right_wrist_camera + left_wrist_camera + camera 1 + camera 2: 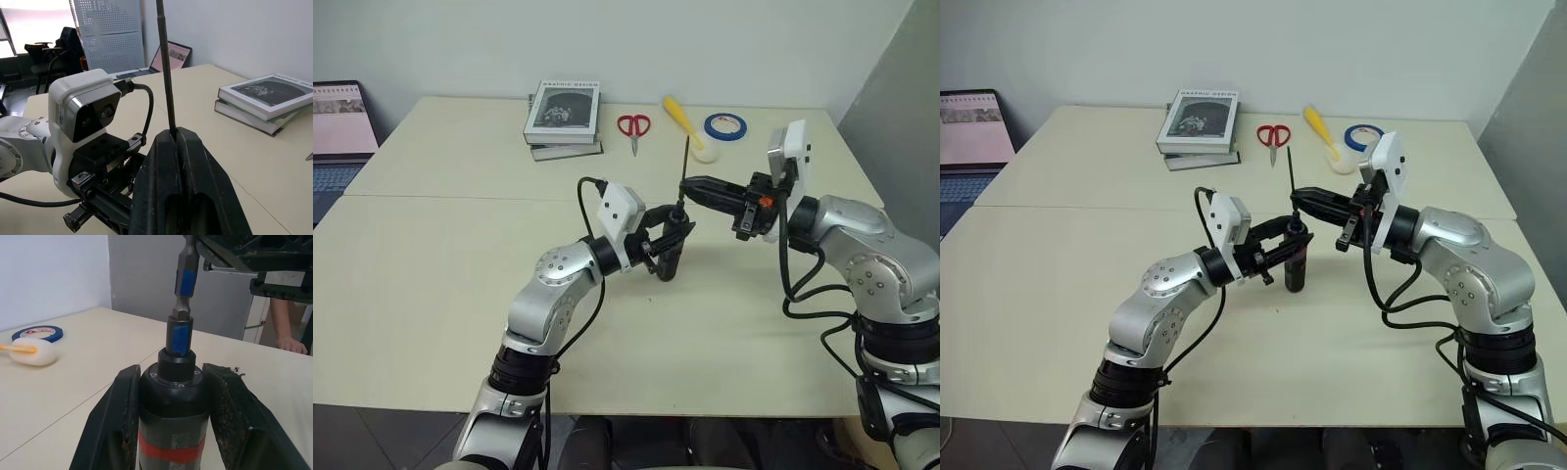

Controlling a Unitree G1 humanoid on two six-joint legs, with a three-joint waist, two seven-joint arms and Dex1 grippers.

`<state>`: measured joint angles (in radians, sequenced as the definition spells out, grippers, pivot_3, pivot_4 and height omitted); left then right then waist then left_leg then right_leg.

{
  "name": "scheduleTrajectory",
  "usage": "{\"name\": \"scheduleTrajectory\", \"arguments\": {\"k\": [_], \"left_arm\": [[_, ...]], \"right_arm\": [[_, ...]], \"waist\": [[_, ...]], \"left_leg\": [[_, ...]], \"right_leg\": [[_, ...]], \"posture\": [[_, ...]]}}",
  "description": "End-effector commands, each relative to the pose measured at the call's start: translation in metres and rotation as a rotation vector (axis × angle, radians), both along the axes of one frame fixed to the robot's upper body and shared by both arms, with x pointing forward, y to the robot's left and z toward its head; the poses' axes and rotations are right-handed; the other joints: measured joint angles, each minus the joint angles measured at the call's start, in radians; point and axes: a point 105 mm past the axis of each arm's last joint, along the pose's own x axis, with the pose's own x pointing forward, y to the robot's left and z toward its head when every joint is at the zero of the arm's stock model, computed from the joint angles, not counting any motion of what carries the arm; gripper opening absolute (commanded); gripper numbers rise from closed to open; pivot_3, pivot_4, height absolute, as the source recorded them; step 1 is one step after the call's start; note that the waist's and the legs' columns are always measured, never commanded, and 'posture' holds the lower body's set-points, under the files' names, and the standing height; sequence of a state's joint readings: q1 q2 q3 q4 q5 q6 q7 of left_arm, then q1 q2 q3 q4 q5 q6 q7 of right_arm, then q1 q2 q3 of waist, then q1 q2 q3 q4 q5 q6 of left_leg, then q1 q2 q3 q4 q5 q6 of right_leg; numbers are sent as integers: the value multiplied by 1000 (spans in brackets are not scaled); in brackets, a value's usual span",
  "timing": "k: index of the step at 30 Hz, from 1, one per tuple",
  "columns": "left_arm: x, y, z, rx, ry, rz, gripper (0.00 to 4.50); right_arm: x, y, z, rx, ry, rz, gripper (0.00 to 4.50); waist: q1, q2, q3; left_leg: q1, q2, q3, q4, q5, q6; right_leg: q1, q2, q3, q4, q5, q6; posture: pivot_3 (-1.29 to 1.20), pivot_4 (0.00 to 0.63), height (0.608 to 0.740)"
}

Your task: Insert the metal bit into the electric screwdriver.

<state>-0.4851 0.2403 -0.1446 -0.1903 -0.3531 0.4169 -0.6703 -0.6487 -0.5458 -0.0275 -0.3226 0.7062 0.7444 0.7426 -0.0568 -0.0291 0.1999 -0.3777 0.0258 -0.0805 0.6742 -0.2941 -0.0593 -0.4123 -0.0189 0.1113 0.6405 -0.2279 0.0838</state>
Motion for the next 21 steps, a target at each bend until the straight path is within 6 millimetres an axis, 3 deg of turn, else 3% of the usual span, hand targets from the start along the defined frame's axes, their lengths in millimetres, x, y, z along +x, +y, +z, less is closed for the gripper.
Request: {"name": "scheduleTrajectory", "arguments": {"k": [1, 17, 21], "left_arm": [[-2, -2, 7, -5, -31, -9, 1633], [-2, -2, 7, -2, -31, -14, 1633], [-2, -3, 7, -2, -31, -16, 1633]], "right_arm": [[0, -1, 1, 6, 2, 6, 516], [-6, -1, 18, 73, -22, 35, 4038], [-3, -3, 24, 81, -35, 24, 4059]], "waist": [[0, 0, 0], [0, 0, 0], [0, 0, 0]], "left_leg": [[0, 0, 0, 0, 0, 0], [-2, 0, 0, 0, 0, 0], [-2, 0, 0, 0, 0, 0]], "right_leg": [[0, 0, 0, 0, 0, 0], [-2, 0, 0, 0, 0, 0], [-2, 0, 0, 0, 0, 0]], "posture": [[0, 150, 740], [0, 150, 740], [0, 150, 740]]}}
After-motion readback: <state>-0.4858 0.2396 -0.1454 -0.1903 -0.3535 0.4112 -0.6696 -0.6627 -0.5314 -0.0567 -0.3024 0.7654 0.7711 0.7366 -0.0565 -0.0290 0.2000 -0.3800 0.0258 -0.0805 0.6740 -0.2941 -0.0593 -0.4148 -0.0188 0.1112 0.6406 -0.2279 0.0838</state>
